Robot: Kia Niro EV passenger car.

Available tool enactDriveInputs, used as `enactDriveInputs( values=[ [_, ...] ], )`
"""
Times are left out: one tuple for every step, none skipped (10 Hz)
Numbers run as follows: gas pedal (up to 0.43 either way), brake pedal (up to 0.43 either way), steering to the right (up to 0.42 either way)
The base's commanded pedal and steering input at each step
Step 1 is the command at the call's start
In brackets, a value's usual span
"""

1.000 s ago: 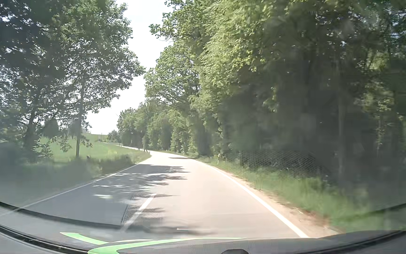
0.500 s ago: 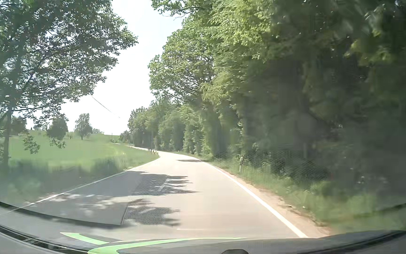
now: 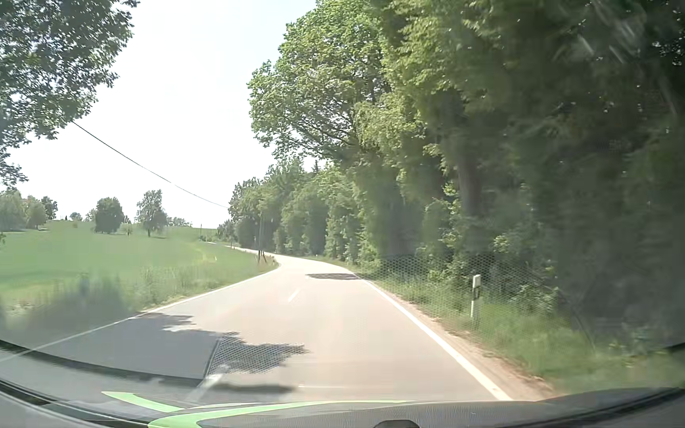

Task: Follow the waypoints while adhering to traffic rules and regulations

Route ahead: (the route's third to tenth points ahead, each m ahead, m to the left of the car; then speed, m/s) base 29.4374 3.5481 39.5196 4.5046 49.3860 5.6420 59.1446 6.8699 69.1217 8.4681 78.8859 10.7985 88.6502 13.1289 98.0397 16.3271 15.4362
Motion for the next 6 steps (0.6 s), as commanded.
enactDriveInputs(
  values=[
    [0.240, 0.000, -0.018],
    [0.240, 0.000, -0.017],
    [0.240, 0.000, -0.017],
    [0.240, 0.000, -0.017],
    [0.240, 0.000, -0.017],
    [0.240, 0.000, -0.017]
  ],
)
